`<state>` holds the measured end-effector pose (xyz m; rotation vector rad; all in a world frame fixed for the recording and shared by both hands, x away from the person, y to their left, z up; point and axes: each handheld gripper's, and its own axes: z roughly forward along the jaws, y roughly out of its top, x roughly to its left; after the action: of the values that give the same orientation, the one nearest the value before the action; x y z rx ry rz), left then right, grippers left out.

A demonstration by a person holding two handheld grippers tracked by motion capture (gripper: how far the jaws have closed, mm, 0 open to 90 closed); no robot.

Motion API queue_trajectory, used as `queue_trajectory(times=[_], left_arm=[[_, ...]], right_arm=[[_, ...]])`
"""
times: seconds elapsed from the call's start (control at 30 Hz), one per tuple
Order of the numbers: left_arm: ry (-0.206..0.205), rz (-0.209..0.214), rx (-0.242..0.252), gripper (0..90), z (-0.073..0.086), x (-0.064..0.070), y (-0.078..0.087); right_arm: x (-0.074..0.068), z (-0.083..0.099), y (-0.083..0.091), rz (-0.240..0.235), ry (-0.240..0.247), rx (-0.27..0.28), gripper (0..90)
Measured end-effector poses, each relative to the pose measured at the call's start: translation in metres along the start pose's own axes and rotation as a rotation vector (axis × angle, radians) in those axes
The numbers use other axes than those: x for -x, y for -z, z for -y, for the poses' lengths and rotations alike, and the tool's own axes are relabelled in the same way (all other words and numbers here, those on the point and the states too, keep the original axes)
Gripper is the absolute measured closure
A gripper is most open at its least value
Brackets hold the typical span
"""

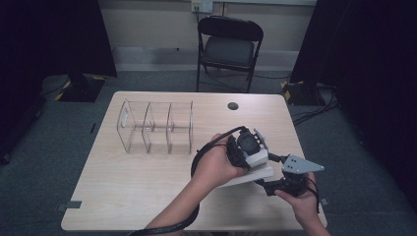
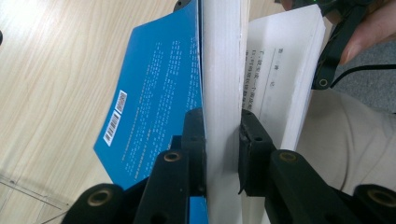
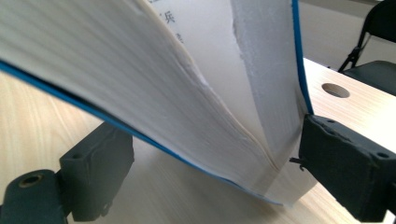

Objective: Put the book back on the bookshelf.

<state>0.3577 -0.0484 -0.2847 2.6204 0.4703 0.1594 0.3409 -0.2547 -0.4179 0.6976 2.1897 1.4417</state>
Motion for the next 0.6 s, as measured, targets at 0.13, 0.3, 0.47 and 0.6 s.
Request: queue_trajectory(times=[0.13,0.3,0.47,0.6], left_arm=[[-0.001,0.002,0.001,75.7,-0.0012,-0.0026,0.0011],[-0.010,0.006,-0.005,75.7,-0.0036,-0.0036,0.0002],[-0.009,0.005,-0.006,75.7,-0.0047,-0.0030,0.0002],[-0.017,0.005,-0.015,75.6,-0.0057,-0.0038,0.0007]], right_arm=[[0.0016,-0.0026,0.0007,-0.008,-0.002,0.000,10.0],[0.0053,0.0001,0.0018,0.001,0.000,-0.007,10.1],[0.0055,-0.0013,0.0020,0.005,0.015,-0.013,10.2],[0.0071,-0.0027,0.0025,0.003,0.019,-0.017,10.2]])
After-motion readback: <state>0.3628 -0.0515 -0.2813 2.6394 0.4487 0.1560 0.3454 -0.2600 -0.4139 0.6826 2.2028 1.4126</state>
